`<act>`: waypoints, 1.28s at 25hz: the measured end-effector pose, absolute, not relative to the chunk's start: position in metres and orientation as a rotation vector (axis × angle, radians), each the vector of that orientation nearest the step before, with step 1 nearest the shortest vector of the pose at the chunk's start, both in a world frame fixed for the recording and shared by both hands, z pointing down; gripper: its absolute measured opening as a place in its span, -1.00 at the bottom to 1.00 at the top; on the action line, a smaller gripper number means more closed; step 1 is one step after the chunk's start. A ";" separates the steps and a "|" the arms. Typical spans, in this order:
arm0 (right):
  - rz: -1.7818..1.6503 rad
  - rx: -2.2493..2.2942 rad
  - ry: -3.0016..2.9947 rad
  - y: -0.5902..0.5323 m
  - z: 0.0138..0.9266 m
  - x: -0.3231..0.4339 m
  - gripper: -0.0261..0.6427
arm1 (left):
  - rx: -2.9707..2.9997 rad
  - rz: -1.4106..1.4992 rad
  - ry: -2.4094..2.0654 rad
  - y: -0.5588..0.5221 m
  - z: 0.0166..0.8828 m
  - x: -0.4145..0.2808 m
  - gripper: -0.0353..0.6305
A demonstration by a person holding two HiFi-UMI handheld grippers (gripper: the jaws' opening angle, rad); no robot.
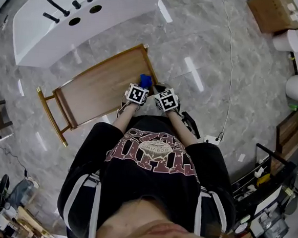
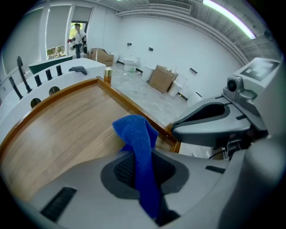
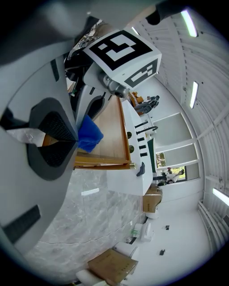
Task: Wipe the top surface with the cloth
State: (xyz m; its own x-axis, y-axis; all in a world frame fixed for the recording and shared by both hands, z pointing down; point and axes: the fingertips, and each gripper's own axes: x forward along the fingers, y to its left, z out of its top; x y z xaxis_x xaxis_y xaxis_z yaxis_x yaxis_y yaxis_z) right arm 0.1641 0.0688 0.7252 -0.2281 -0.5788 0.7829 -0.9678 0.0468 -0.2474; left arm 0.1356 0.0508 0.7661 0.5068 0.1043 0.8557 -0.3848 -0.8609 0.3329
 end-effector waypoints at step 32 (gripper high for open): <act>0.852 1.509 -2.068 -0.030 0.668 0.127 -0.87 | 2.313 0.894 -0.655 -0.046 0.667 0.100 -0.60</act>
